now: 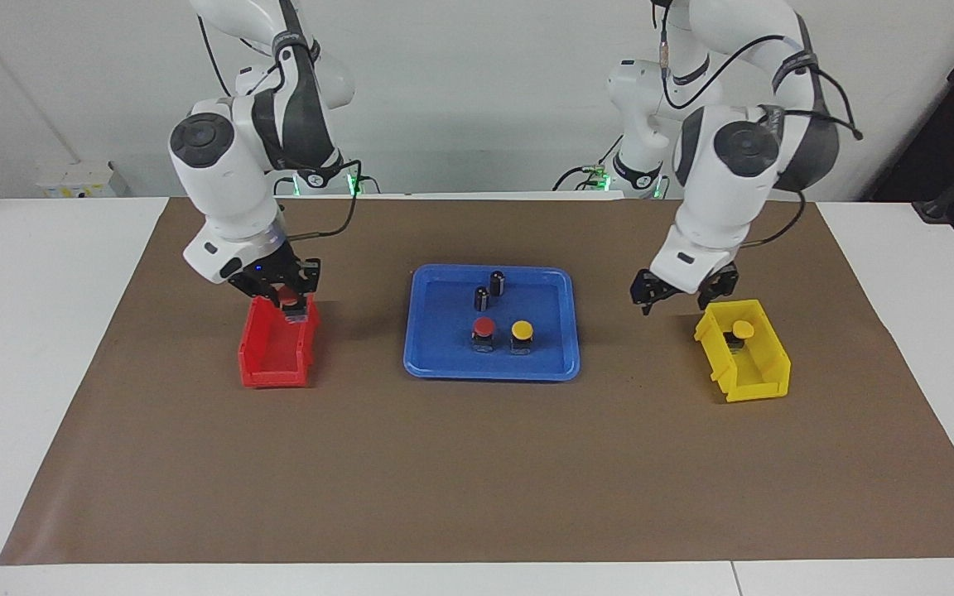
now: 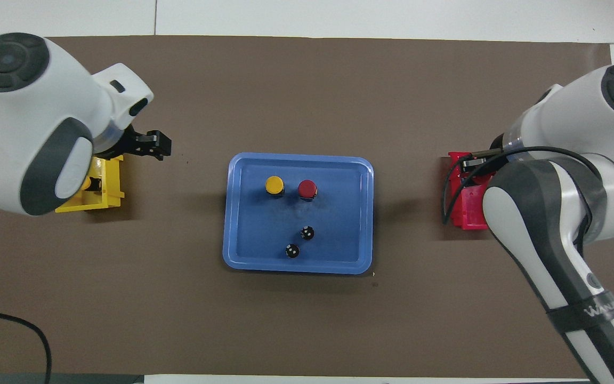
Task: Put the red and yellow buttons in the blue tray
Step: 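Place the second red button in the tray while the left gripper returns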
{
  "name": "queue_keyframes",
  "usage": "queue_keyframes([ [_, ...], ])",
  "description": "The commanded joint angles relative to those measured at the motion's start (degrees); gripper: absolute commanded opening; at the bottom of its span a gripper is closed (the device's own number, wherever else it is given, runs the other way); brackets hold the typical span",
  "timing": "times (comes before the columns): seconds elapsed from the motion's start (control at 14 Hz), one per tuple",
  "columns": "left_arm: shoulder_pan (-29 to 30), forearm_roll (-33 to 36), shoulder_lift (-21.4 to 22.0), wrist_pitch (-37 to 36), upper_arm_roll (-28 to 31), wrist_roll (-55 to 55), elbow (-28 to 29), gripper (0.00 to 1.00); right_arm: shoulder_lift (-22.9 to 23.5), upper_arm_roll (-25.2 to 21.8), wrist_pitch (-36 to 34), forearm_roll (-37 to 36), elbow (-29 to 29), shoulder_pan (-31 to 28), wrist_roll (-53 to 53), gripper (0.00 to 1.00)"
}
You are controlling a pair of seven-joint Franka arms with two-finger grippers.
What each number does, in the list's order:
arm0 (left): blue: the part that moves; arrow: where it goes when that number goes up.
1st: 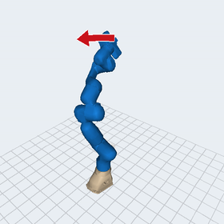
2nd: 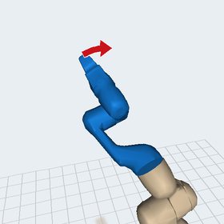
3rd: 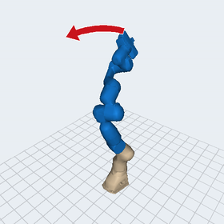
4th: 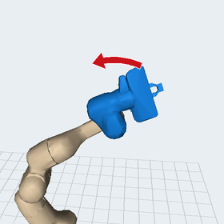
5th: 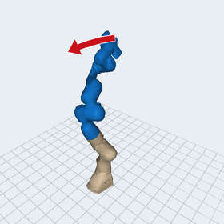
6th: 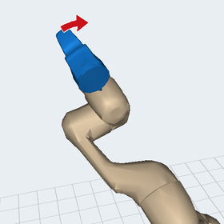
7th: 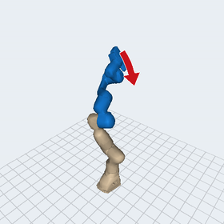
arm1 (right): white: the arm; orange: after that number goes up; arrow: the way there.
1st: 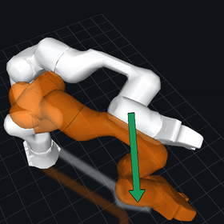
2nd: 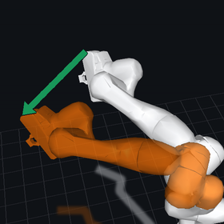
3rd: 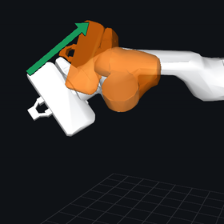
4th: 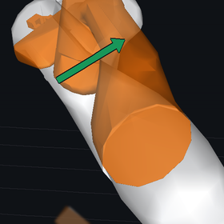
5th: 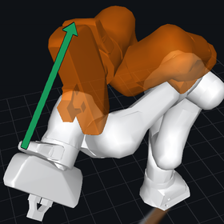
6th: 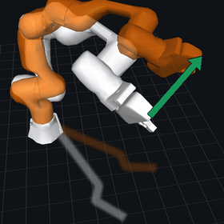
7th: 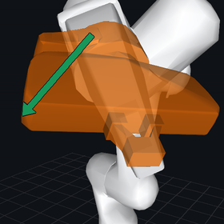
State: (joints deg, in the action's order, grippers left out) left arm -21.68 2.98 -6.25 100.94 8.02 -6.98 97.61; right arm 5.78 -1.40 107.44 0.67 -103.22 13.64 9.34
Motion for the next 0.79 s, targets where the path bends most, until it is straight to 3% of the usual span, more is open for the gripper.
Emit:
queue_keyframes([
  [0.0, 7.59, -3.06, 6.41, -5.48, -0.46, 10.99, 0.65, 1.0, 3.97, 0.08, 2.3, 4.75, 4.52, 5.23, 9.34, 0.31],
  [0.29, 15.7, -6.76, 8.53, -5.59, -0.46, 21.21, 1.08, 1.0, 8.36, 0.0, 10.58, 4.79, 2.41, 13.86, 18.25, 0.32],
  [0.64, 15.09, -6.76, 7.84, 10.37, -0.63, 18.76, 10.82, 1.0, 8.54, 0.0, 17.25, 3.64, -3.39, 13.96, 17.82, 0.32],
  [0.71, 14.83, -6.76, 7.13, 15.2, -0.63, 18.32, 13.98, 0.96, 8.72, 0.0, 18.84, 3.64, -4.87, 14.04, 17.82, 0.32],
])
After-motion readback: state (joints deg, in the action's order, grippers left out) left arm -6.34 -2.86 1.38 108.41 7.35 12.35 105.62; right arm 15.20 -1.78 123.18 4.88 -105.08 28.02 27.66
